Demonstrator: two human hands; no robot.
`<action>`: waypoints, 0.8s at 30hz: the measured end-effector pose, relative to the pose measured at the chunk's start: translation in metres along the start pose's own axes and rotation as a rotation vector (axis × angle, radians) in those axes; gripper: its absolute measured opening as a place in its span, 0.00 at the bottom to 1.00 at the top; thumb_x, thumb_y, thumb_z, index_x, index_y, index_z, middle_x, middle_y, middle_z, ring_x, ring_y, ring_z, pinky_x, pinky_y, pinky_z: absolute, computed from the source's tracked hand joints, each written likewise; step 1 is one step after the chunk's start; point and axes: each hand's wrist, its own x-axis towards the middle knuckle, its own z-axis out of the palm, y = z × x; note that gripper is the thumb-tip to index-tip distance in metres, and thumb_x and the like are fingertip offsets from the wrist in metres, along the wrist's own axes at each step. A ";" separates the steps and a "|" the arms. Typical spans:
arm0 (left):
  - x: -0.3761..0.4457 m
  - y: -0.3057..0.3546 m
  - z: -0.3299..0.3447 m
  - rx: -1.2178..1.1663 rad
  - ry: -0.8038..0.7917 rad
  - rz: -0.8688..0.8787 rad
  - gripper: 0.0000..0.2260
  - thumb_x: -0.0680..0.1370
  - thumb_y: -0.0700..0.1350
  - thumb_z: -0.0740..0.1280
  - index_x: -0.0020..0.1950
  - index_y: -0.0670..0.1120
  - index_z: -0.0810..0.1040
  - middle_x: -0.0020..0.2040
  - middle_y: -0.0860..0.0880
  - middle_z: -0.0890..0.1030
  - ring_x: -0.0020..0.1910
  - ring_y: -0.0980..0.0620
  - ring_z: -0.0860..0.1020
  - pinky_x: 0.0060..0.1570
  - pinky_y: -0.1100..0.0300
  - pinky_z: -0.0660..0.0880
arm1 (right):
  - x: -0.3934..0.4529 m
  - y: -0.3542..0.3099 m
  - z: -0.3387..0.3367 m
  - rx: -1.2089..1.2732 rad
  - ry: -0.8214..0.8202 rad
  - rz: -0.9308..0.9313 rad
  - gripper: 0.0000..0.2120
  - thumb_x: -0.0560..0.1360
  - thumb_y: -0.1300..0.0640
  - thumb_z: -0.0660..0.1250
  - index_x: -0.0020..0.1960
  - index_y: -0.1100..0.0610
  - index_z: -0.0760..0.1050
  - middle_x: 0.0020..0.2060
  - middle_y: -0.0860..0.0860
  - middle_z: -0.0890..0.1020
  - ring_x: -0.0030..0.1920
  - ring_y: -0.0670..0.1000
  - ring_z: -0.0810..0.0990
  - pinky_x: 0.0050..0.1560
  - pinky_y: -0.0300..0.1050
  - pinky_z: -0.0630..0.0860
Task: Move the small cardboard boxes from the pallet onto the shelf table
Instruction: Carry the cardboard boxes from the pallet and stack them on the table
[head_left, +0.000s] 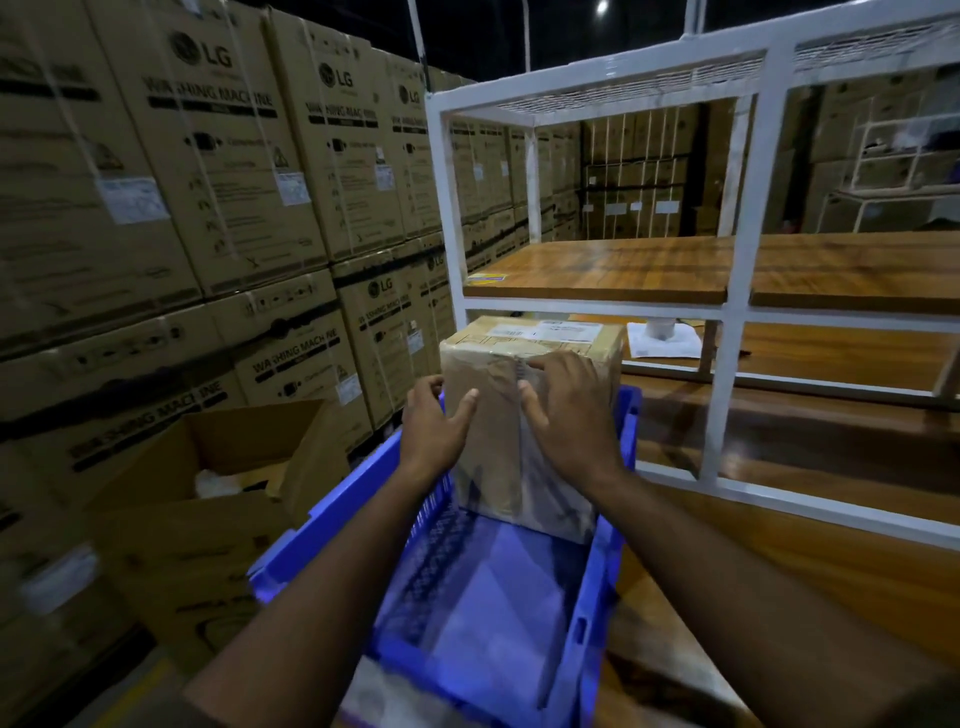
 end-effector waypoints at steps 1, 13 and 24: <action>-0.006 0.000 -0.004 0.003 -0.001 0.001 0.24 0.79 0.56 0.69 0.70 0.45 0.71 0.66 0.46 0.74 0.64 0.49 0.74 0.63 0.52 0.74 | -0.004 -0.006 0.000 0.027 -0.020 -0.010 0.12 0.80 0.52 0.64 0.60 0.57 0.76 0.56 0.53 0.78 0.60 0.52 0.73 0.62 0.46 0.68; -0.121 0.005 -0.090 0.033 0.236 -0.071 0.22 0.80 0.51 0.70 0.70 0.42 0.71 0.55 0.47 0.79 0.53 0.52 0.80 0.54 0.54 0.78 | -0.062 -0.086 -0.007 0.437 -0.388 0.085 0.13 0.78 0.53 0.67 0.60 0.58 0.76 0.55 0.54 0.78 0.57 0.54 0.78 0.61 0.54 0.74; -0.319 -0.024 -0.176 0.187 0.501 -0.382 0.16 0.81 0.51 0.69 0.65 0.44 0.74 0.47 0.51 0.80 0.44 0.56 0.79 0.44 0.64 0.77 | -0.204 -0.182 -0.016 0.658 -0.677 -0.056 0.12 0.76 0.53 0.69 0.57 0.57 0.77 0.50 0.55 0.80 0.54 0.55 0.78 0.57 0.52 0.75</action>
